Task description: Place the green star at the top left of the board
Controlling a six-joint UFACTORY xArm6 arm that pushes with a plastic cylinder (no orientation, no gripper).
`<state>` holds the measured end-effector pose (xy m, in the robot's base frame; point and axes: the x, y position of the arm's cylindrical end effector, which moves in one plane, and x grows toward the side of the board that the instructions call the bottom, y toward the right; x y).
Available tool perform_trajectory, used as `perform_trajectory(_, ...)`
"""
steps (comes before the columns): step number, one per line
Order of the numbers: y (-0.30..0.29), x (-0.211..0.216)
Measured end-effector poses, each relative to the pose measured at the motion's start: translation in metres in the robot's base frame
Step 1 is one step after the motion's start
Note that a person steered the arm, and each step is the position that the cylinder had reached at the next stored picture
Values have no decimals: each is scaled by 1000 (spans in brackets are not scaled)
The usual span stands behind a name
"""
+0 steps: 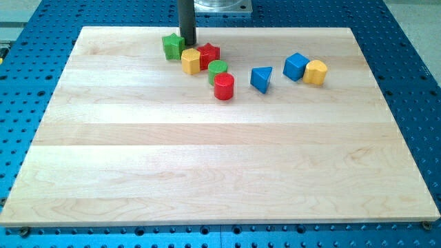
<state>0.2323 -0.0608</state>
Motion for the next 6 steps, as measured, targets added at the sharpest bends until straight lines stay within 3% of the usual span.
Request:
perform_trajectory(1, 28, 32)
perform_trajectory(2, 21, 37)
perform_trajectory(4, -71, 52)
perform_trajectory(5, -76, 50)
perform_trajectory(6, -29, 30)
